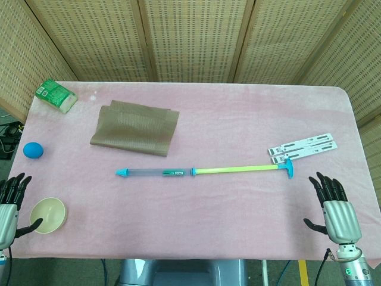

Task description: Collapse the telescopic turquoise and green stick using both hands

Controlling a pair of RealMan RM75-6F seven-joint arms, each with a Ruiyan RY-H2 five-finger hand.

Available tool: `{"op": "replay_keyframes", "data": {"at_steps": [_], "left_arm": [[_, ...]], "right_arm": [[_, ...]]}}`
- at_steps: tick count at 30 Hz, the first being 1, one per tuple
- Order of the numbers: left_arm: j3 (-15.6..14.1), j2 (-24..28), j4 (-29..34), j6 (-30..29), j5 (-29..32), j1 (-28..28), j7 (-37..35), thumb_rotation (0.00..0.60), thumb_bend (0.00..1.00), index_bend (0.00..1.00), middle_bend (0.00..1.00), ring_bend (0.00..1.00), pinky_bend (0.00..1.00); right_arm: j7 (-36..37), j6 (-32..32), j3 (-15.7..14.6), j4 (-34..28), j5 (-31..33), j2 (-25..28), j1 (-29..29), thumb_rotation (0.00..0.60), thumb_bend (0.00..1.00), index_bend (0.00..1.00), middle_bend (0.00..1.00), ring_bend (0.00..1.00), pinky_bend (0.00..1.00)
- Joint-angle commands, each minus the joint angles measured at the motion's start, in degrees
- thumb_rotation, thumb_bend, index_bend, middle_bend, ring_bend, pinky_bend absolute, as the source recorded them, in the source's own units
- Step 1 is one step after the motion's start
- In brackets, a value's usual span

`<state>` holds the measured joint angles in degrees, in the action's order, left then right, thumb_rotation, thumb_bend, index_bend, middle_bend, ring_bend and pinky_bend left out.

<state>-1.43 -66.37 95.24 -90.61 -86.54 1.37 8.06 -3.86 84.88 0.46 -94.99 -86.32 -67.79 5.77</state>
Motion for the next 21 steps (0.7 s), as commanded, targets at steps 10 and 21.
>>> {"op": "replay_keyframes", "data": {"at_steps": [10,21], "left_arm": [[0.4,0.0,0.1,0.4,-0.3,-0.2,0.1,0.600,0.05,0.00,0.00,0.00,0.00],[0.8,0.2,0.3,1.3,0.1,-0.2,-0.4,0.600,0.05,0.00,0.00,0.00,0.00]], "right_arm": [[0.3,-0.2,0.4,-0.2,-0.1,0.2,-0.3,0.600,0.17,0.07,0.00,0.00,0.00],[0.4,-0.5,0.6,-0.2,-0.6,0.2,-0.3,0.600,0.17,0.07,0.00,0.00,0.00]]}}
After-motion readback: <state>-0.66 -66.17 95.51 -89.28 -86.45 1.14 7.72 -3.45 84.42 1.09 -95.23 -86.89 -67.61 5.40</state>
